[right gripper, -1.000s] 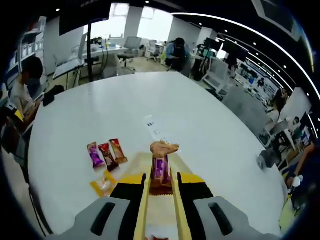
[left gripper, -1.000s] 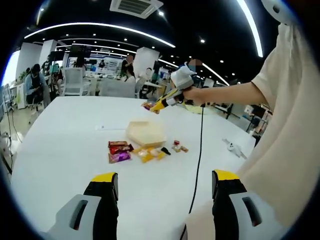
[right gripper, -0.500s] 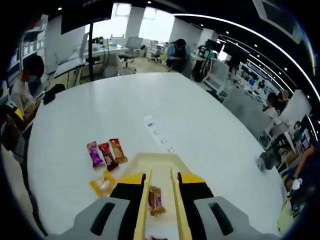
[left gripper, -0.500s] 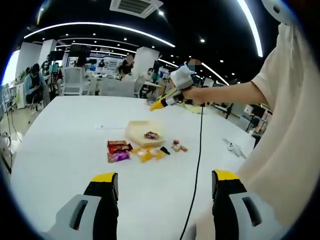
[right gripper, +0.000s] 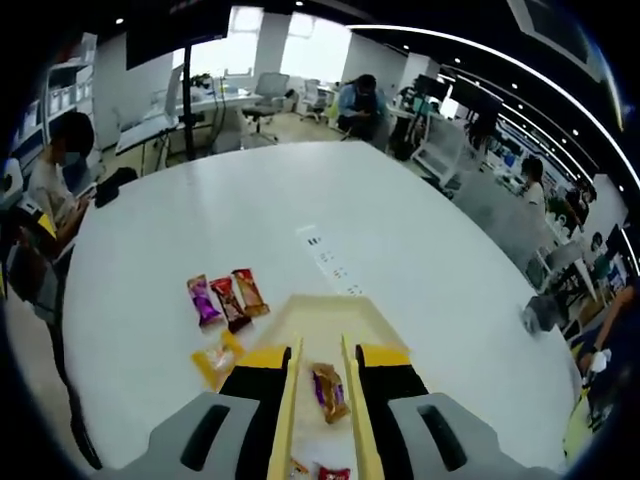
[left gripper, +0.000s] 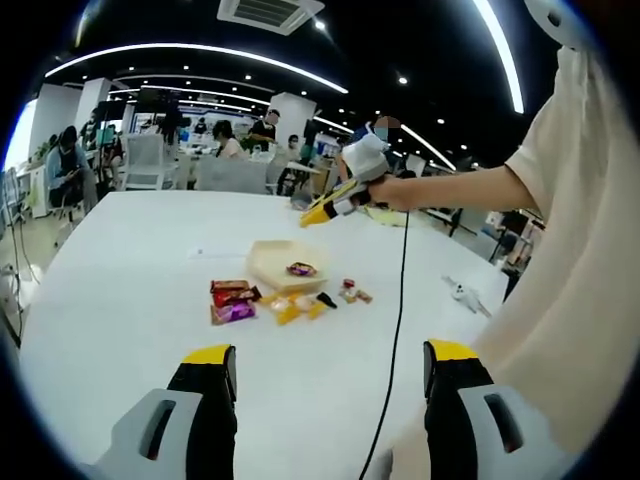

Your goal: Place the target food into the container with the food tongs after gripping and lifting it, then release it inside without dropping or visibly crushing the food.

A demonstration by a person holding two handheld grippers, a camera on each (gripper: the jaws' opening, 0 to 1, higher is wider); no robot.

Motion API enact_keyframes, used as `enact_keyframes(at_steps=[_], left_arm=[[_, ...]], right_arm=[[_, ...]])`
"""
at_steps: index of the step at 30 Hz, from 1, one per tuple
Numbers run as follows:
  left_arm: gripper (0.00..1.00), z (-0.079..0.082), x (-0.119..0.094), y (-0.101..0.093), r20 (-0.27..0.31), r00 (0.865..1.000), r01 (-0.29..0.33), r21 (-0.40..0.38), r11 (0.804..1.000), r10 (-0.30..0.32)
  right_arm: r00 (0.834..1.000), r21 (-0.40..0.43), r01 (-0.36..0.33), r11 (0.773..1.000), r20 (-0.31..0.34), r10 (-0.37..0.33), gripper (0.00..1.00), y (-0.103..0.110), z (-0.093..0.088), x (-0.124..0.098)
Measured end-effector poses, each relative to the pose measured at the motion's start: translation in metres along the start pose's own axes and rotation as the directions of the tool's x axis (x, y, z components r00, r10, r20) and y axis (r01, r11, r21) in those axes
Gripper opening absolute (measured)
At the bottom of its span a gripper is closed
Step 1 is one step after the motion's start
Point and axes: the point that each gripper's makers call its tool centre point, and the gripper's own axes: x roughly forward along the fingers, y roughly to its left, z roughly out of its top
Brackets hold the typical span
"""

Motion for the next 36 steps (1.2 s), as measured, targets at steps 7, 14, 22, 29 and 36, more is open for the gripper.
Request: enact_keyframes(at_steps=[7, 14, 22, 29, 36], left_arm=[[0.76, -0.001, -0.001, -0.002, -0.001, 1.0, 0.004, 0.001, 1.0, -0.004], [0.76, -0.002, -0.006, 0.0, 0.003, 1.0, -0.006, -0.004, 1.0, 0.007], [0.76, -0.002, -0.008, 0.004, 0.006, 1.0, -0.023, -0.004, 1.0, 0.023], [0.76, -0.003, -0.009, 0.005, 0.009, 1.0, -0.029, -0.007, 1.0, 0.029], [0.76, -0.004, -0.009, 0.005, 0.012, 1.0, -0.029, -0.013, 1.0, 0.029]], right_arm=[[1.0, 0.009, -0.011, 1.0, 0.022, 0.011, 0.25, 0.012, 0.003, 0.003], [0.999, -0.008, -0.034, 0.999, 0.042, 0.035, 0.25, 0.023, 0.012, 0.007], [0.996, -0.05, -0.08, 0.996, 0.029, 0.082, 0.25, 0.038, 0.017, 0.015], [0.994, -0.068, -0.1, 0.993, 0.028, 0.102, 0.25, 0.046, 0.023, 0.02], [0.993, -0.085, -0.11, 0.99, 0.042, 0.114, 0.26, 0.059, 0.029, 0.025]])
